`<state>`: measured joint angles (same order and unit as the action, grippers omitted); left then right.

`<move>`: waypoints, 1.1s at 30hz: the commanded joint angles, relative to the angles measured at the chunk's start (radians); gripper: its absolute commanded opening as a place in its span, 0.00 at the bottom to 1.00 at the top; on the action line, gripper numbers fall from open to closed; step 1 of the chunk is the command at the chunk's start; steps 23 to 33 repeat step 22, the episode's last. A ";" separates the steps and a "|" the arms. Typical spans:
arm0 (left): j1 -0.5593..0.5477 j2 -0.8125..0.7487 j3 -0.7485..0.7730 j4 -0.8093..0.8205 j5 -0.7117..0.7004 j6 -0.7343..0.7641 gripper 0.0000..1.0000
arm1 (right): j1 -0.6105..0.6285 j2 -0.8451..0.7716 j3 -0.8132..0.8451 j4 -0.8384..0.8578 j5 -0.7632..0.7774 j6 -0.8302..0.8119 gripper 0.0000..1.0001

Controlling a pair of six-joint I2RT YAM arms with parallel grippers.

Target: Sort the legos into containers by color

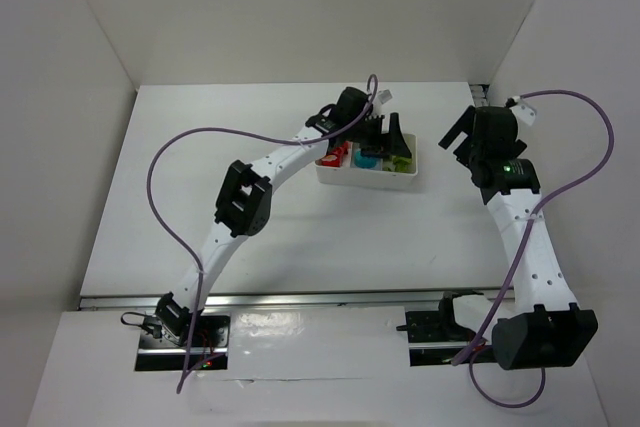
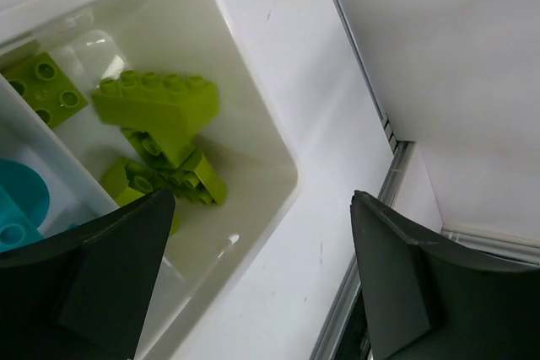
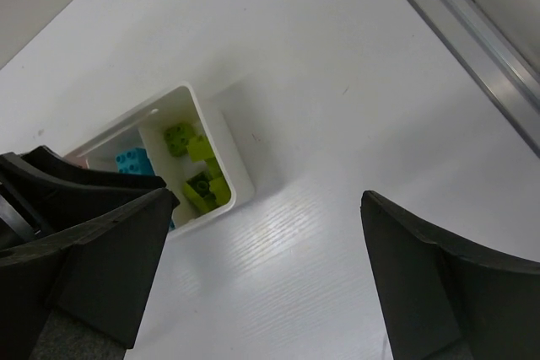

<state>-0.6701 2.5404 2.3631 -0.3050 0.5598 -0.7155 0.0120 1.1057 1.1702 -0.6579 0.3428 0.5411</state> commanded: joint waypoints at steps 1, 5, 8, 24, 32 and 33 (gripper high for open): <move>-0.002 -0.066 0.006 0.052 0.045 0.004 0.95 | -0.012 0.006 0.020 -0.028 0.004 -0.003 1.00; 0.009 -0.182 -0.021 0.020 0.095 0.028 0.96 | -0.012 0.006 0.029 -0.028 0.054 -0.003 1.00; 0.020 -0.297 -0.099 -0.087 0.069 0.122 0.96 | -0.012 0.034 0.048 -0.037 0.109 0.007 1.00; 0.256 -1.087 -0.720 -0.336 -0.521 0.386 1.00 | -0.021 0.077 -0.015 -0.028 0.179 0.053 1.00; 0.256 -1.087 -0.720 -0.336 -0.521 0.386 1.00 | -0.021 0.077 -0.015 -0.028 0.179 0.053 1.00; 0.256 -1.087 -0.720 -0.336 -0.521 0.386 1.00 | -0.021 0.077 -0.015 -0.028 0.179 0.053 1.00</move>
